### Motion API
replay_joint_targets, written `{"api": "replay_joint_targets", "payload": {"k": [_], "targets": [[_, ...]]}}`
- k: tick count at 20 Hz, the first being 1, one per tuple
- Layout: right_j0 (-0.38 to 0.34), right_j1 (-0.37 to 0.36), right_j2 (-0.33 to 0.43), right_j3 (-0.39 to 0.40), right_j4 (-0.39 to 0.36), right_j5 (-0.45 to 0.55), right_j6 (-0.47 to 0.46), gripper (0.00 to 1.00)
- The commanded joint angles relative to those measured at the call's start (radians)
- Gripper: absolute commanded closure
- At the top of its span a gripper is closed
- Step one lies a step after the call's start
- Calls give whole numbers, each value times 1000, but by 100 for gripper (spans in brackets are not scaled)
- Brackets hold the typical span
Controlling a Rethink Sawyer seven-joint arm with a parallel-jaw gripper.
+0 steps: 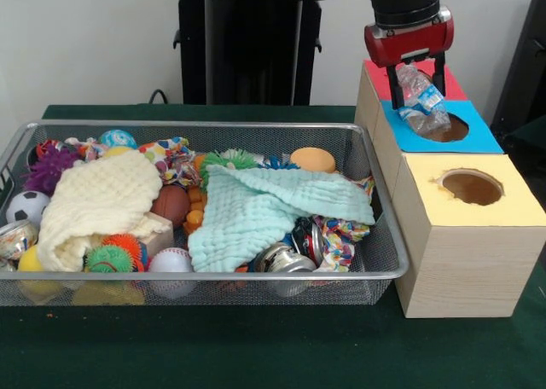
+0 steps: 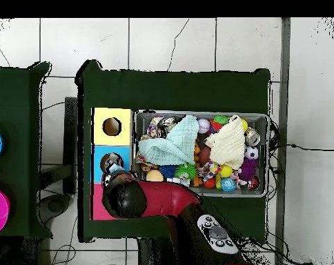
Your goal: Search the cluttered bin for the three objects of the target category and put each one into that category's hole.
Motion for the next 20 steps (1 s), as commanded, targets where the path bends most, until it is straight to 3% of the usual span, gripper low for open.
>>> {"api": "replay_joint_targets", "payload": {"k": [1,20], "targets": [[9,-20,-54,-99,16,-5,165,0],[34,0,-58,-118,106,-3,216,0]]}}
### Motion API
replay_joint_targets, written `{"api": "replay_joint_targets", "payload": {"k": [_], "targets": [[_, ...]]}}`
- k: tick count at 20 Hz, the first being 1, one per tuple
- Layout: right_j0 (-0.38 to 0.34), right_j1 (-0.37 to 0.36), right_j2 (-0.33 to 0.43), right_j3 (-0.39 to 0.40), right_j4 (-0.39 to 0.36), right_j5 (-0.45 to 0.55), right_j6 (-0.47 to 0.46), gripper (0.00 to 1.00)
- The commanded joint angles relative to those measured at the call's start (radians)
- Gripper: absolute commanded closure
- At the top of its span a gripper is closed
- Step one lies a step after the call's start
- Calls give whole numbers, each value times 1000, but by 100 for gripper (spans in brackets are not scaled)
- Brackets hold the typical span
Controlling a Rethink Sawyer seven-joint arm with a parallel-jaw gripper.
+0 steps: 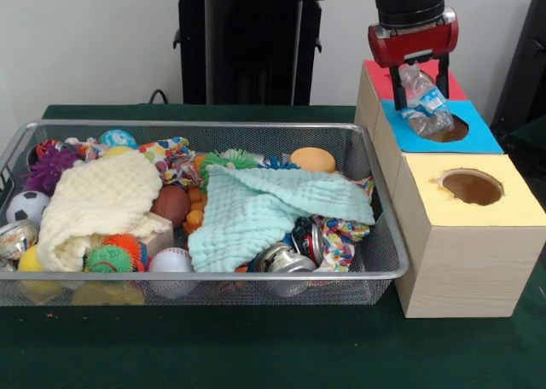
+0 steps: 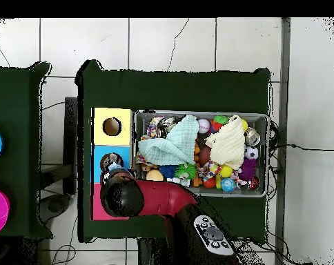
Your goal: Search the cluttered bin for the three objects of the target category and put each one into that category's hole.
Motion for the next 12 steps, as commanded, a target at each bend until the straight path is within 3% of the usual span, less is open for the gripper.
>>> {"api": "replay_joint_targets", "payload": {"k": [1,12], "targets": [[4,2,-31,-109,71,-4,217,0],[28,-7,-45,-140,116,39,215,0]]}}
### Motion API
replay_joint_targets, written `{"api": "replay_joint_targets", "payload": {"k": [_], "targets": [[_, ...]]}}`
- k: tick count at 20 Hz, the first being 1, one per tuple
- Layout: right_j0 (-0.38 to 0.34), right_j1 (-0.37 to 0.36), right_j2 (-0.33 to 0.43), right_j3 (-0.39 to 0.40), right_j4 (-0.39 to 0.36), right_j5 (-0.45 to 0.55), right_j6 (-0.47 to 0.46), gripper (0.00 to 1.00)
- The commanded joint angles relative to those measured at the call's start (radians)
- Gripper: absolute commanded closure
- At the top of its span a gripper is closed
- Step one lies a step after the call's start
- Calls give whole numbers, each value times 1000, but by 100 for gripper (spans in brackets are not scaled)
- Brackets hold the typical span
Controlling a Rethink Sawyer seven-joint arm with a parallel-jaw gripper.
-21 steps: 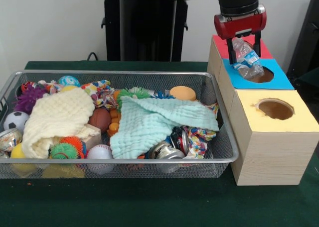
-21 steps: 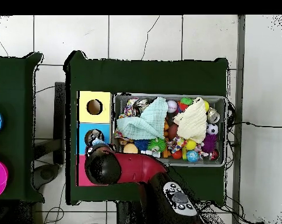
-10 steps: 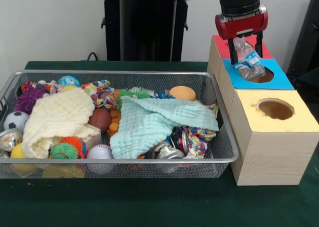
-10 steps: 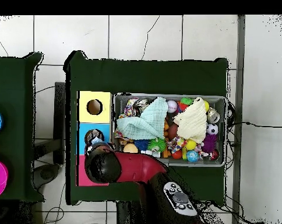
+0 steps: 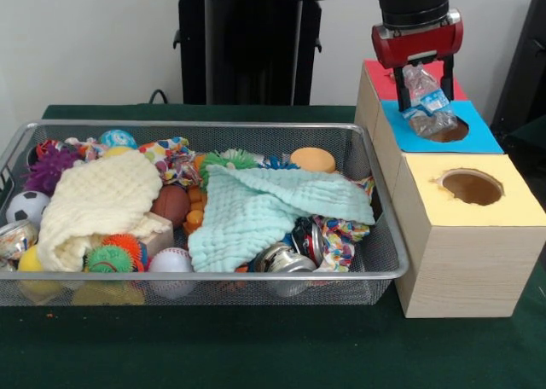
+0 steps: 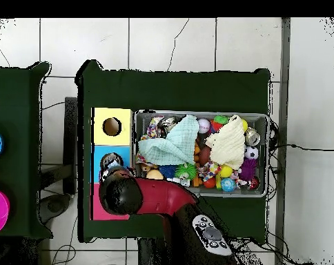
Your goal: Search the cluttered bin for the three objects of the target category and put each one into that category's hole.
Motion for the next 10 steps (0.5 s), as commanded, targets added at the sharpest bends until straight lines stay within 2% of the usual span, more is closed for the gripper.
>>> {"api": "replay_joint_targets", "payload": {"k": [1,10], "targets": [[13,-8,-33,-130,79,43,214,0],[17,-28,-36,-126,101,67,209,0]]}}
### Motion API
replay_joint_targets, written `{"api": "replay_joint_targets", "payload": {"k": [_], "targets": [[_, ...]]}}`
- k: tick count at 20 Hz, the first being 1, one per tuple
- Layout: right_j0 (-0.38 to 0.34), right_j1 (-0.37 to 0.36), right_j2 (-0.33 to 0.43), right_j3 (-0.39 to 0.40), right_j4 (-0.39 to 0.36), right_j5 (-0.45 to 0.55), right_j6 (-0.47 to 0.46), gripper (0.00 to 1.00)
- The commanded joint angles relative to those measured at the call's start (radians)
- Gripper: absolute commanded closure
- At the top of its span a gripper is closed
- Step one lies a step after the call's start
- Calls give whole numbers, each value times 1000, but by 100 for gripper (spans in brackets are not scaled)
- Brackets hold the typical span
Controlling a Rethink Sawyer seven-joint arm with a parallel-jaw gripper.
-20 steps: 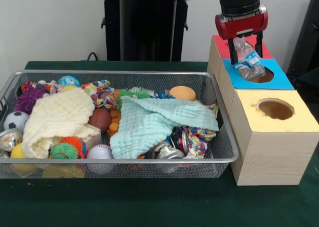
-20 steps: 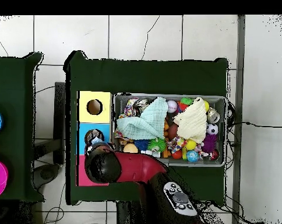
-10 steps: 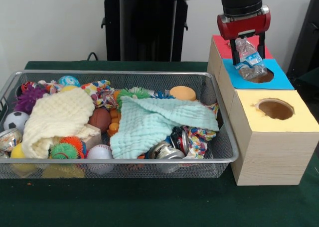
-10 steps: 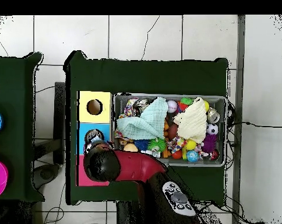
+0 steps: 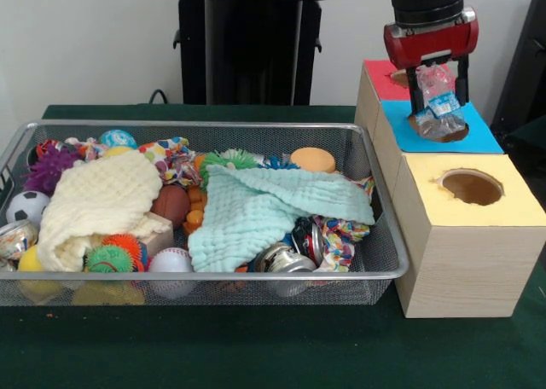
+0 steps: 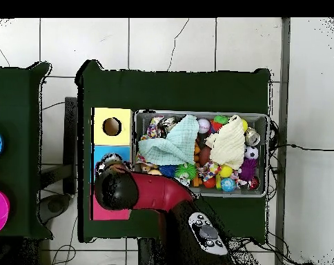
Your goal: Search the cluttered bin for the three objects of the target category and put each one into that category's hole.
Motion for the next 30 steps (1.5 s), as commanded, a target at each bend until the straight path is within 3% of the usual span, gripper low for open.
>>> {"api": "replay_joint_targets", "payload": {"k": [1,13,30], "targets": [[-4,-21,-33,-91,70,70,211,0],[32,-14,-95,-123,41,130,166,0],[63,-2,-125,-37,46,107,187,0]]}}
